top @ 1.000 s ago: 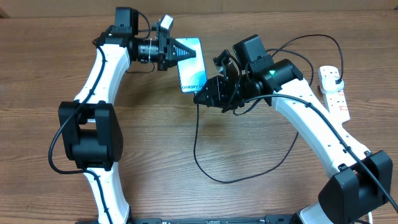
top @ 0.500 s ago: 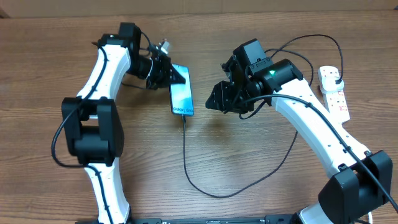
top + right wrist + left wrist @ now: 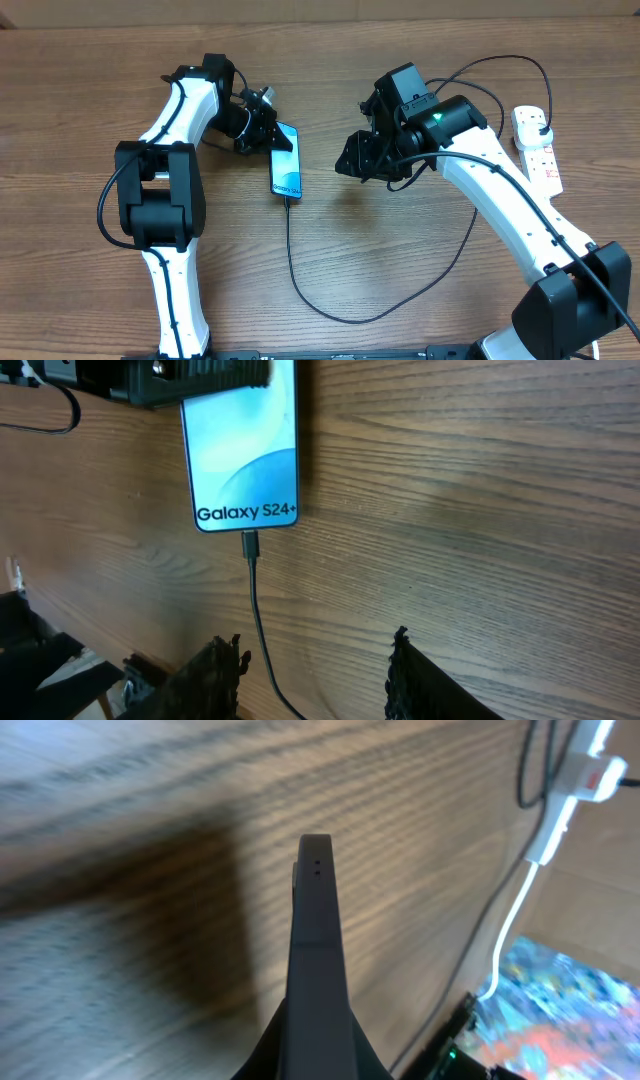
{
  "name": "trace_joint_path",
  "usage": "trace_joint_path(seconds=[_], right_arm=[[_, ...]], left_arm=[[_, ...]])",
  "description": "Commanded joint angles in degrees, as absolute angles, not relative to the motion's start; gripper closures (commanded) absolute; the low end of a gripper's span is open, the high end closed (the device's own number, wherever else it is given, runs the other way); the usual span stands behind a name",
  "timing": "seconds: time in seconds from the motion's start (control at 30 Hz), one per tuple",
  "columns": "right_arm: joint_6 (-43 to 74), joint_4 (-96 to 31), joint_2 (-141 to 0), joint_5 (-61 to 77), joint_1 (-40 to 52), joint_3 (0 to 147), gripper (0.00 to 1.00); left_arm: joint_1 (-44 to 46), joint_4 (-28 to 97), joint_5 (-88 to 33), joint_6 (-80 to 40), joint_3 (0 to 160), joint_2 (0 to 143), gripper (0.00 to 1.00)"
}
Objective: Plug charger to phone and switch on socket
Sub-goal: 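Lower the phone with the plugged cable down onto the table with both grippers, then lay the phone flat and open both grippers to release it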
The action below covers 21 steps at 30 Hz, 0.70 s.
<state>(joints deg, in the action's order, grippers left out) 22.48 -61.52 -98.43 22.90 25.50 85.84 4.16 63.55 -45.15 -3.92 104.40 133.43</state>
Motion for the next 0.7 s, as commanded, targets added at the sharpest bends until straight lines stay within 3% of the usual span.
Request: trace_joint_path(seconds=[0.0,0.67], right_arm=[[22.52,-61.41,-98.54,21.45,25.28,85.43,0.5],[22.28,-62.54,-98.54,21.45,25.28,85.43,0.5]], left_arm=[[5.23,62.94,-44.31,-6.24,105.14,133.53,0.96],[9.52,62.85,-39.66,-8.82,103.33,133.84,0.95]])
